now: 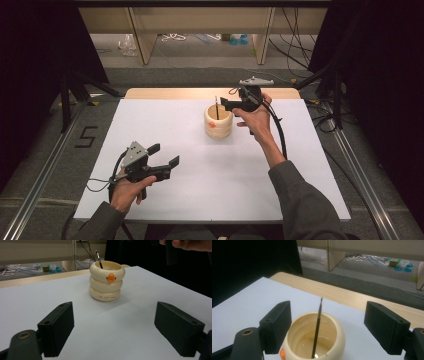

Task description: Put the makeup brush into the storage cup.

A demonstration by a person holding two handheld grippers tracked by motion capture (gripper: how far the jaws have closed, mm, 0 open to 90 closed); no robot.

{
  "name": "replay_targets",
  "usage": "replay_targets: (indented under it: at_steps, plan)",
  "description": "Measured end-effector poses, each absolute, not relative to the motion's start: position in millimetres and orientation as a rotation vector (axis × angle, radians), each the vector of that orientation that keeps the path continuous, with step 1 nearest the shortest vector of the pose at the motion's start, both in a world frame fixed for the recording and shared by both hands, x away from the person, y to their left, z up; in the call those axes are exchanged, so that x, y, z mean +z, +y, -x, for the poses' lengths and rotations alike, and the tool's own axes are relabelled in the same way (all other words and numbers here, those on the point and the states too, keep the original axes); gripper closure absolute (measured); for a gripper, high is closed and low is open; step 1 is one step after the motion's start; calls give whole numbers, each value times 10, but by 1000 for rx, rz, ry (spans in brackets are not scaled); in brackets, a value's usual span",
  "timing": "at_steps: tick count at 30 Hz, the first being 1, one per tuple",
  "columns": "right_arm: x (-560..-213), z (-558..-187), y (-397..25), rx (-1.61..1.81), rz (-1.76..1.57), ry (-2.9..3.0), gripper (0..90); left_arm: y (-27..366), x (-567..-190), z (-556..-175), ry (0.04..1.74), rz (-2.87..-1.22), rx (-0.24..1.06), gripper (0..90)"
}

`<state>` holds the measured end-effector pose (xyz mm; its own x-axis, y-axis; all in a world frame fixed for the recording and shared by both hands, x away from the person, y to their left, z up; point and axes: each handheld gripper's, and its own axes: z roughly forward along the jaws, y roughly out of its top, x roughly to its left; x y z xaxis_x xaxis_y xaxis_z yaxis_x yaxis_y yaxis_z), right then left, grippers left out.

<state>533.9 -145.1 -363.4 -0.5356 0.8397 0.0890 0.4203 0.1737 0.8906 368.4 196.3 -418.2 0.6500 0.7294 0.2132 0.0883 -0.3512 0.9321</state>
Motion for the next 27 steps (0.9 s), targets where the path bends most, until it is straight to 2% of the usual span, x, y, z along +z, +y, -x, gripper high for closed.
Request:
replay_targets:
  at_steps: [27]
  plan:
    - [-3605, -4808, -1543, 1359, -1091, 2041, 224, 1966, -4188, -3691, 648, -1826, 774, 156]
